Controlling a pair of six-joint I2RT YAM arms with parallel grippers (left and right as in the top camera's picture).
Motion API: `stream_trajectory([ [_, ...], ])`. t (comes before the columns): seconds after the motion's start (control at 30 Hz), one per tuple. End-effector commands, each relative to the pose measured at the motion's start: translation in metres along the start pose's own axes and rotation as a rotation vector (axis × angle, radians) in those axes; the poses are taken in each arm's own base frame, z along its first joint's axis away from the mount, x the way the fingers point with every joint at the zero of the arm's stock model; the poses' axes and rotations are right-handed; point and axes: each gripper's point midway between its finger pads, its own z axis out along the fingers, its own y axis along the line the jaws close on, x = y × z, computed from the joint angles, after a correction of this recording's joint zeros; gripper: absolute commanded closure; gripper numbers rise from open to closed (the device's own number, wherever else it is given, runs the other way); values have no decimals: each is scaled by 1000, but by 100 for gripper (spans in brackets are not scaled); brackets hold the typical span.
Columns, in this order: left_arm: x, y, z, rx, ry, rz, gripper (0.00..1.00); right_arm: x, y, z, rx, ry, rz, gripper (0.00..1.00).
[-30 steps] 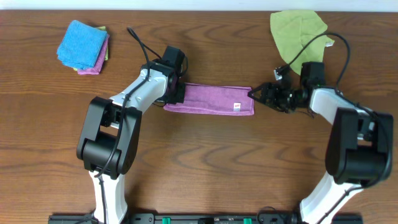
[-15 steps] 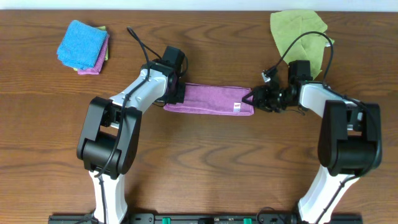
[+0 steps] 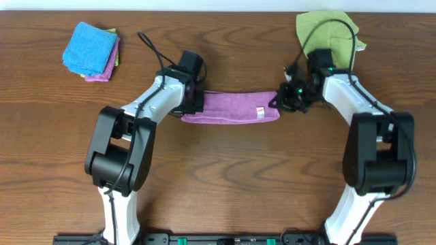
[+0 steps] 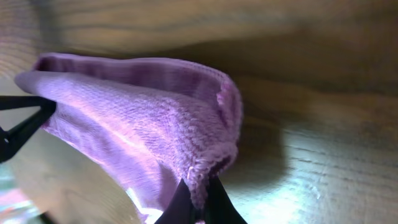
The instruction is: Fold the cloth
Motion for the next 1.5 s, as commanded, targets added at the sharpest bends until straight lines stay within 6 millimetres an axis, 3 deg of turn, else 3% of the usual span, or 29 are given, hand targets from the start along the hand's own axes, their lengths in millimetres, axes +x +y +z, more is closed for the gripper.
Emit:
stream_trajectory([
  [0.0,35,-26,22,37,101,23,94,-16,40,-24,92,-104,-122,98],
  [0.17,39,-42,23,46,94,25,94,-1,95,1,145,-125,-222,98],
  [0.47,36,-33,21,45,97,2,94,1,94,4,215,-142,-225,98],
  [0.57,26,-27,11,52,67,-19,94,1,92,4,217,-140,-220,98],
  [0.7,-16,-18,-46,104,-107,-59,94,1,92,4,217,-140,-221,98],
  [0.77,-41,-13,-96,140,-240,-80,94,1,92,4,218,-141,-221,98],
  [0.87,-63,-2,-177,187,-429,-105,94,0,93,4,216,-144,-223,98],
  [0.97,-64,17,-254,205,-605,-114,94,-2,95,3,212,-154,-231,99],
  [1.07,-38,48,-311,156,-702,-123,94,-1,102,7,203,-157,-253,98],
  [1.23,0,98,-348,56,-747,-183,94,11,135,23,167,-156,-396,98],
  [1.33,22,115,-350,63,-709,-202,94,25,152,40,154,-133,-490,98],
  [1.47,34,119,-343,85,-661,-206,94,37,154,66,164,-94,-528,98],
])
